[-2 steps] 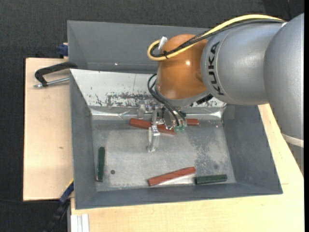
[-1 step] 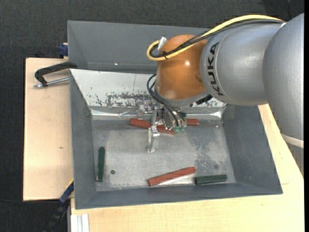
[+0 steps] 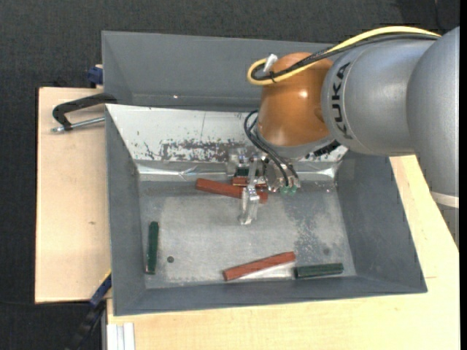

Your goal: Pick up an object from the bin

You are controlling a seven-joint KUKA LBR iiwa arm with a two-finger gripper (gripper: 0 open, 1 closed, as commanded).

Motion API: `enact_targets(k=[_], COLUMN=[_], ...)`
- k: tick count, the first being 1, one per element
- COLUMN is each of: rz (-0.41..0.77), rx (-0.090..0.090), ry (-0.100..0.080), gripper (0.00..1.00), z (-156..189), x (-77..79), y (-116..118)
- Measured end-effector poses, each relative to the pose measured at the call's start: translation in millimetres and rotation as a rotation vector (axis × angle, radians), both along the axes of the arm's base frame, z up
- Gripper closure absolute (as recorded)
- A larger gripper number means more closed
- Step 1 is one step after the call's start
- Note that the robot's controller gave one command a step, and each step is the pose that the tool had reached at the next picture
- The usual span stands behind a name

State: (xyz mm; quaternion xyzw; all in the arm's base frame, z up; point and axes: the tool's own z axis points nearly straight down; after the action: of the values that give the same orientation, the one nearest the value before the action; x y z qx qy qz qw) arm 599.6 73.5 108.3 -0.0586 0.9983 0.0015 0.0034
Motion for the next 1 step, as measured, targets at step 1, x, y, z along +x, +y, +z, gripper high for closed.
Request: enact_targets(k=[1], rz=[0.07], rx=[0.001], ry=[-0.014], gripper=[1.0], z=[-32.2], x=[-9.0], y=[-10.0])
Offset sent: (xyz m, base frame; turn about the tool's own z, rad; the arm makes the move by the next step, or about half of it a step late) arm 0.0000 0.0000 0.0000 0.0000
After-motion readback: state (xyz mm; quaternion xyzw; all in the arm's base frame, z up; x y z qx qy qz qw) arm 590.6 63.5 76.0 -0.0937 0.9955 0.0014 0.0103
